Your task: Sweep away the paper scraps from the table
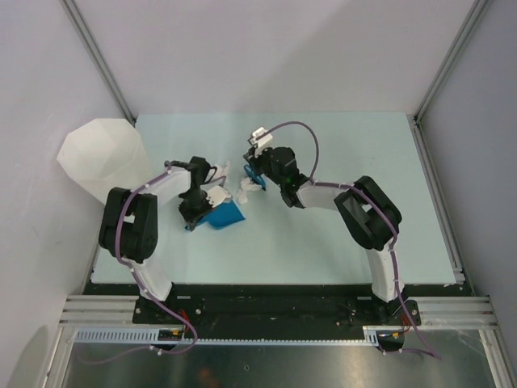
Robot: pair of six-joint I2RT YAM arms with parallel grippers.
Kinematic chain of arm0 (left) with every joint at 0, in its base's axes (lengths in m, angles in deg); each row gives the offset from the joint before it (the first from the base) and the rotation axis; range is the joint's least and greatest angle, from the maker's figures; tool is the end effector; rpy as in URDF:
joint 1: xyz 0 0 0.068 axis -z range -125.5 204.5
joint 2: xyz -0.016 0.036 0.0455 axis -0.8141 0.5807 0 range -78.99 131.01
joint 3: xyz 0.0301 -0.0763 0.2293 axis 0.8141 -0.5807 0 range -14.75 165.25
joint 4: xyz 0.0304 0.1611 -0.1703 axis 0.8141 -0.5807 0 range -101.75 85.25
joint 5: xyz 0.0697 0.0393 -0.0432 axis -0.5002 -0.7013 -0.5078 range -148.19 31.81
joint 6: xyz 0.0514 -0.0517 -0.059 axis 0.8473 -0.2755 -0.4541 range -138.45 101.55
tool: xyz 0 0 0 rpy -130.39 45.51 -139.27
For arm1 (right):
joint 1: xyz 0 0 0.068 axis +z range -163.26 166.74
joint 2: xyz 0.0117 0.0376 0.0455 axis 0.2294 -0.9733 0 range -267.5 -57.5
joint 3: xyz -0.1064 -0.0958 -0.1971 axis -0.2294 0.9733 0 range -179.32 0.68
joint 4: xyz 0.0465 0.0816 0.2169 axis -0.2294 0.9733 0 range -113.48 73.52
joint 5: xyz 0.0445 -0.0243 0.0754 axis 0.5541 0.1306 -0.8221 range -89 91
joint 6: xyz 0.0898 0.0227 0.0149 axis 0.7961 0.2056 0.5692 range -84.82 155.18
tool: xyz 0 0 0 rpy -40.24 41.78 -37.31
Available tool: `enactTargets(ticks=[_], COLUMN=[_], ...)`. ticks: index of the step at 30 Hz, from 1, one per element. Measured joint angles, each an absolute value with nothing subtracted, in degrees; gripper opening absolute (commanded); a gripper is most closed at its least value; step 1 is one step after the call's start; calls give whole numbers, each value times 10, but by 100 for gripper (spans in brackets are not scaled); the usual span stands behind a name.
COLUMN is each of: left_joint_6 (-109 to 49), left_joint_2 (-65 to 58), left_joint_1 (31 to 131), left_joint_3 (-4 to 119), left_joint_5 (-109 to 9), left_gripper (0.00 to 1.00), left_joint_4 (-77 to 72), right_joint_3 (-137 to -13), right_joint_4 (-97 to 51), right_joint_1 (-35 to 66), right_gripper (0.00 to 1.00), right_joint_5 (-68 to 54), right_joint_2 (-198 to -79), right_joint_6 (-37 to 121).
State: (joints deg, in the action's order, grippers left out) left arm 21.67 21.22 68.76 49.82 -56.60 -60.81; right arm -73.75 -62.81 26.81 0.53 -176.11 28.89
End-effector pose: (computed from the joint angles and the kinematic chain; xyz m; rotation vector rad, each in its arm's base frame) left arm 0.2600 -0.0685 0.1066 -1.4243 -2.7743 0.0524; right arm 0.3731 0.3147 0.1964 -0.6652 1.5376 0.4538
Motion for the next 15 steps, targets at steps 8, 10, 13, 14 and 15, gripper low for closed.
enactTargets(ticks=[8, 10, 13, 14, 15], left_joint_6=[216, 215, 215, 215, 214], left_joint_2=[235, 240, 241, 241, 241], left_joint_1=[690, 690, 690, 690, 690], left_joint_3=[521, 525, 527, 528, 528], left_joint_5=[-563, -559, -548, -545, -540], left_gripper=[0, 0, 0, 0, 0], left_joint_4=[-614, -614, -618, -623, -627], right_joint_3=[-705, -690, -672, -668, -664], right_joint_4=[-609, -599, -596, -595, -591], right_joint_1=[321, 342, 372, 377, 382], right_gripper=[0, 0, 0, 0, 0], right_joint_5=[26, 37, 64, 73, 83], right_joint_2=[-1722, -1701, -1672, -1666, -1659], right_joint_6=[416, 442, 461, 459, 457])
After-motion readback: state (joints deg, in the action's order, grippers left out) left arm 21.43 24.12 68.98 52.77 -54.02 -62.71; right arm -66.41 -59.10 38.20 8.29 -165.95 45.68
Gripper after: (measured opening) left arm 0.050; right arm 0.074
